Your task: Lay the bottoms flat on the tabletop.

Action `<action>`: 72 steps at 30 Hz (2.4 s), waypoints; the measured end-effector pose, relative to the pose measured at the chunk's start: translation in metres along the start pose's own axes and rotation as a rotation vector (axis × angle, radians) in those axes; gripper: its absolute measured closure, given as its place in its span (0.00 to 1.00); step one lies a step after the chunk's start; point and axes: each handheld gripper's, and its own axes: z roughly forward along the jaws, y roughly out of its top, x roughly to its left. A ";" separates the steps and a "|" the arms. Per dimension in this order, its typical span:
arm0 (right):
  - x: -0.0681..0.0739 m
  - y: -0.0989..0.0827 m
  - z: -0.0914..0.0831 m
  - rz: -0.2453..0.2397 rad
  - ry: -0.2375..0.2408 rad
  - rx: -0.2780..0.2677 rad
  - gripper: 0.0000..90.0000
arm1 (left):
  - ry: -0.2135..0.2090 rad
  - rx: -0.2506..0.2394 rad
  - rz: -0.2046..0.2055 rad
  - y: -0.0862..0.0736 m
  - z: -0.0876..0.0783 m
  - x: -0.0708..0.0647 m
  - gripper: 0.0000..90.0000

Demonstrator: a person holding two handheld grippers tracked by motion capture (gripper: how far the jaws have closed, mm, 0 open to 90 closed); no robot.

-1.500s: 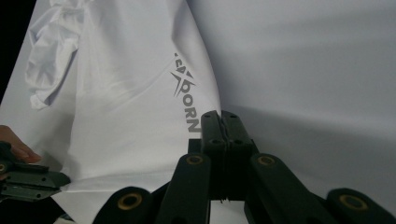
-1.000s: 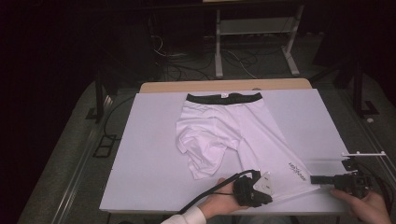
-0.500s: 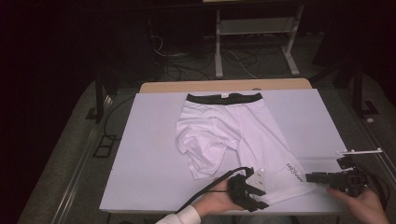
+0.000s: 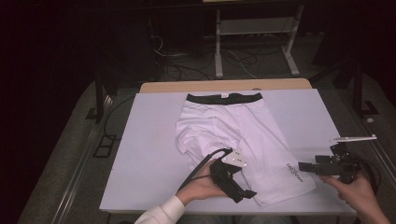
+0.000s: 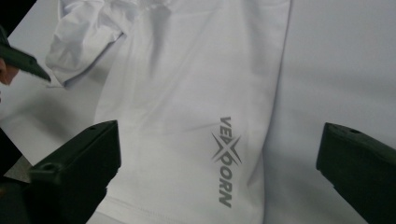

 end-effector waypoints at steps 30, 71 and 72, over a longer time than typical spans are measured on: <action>0.071 0.075 0.043 -0.197 0.089 -0.031 0.00 | 0.247 -0.116 -0.102 -0.023 -0.102 0.049 0.00; 0.211 0.042 0.190 -0.416 0.346 0.165 0.23 | 0.417 0.004 -0.396 -0.116 -0.127 0.112 0.10; 0.213 0.041 0.192 -0.418 0.344 0.170 0.26 | 0.417 0.008 -0.397 -0.116 -0.125 0.113 0.11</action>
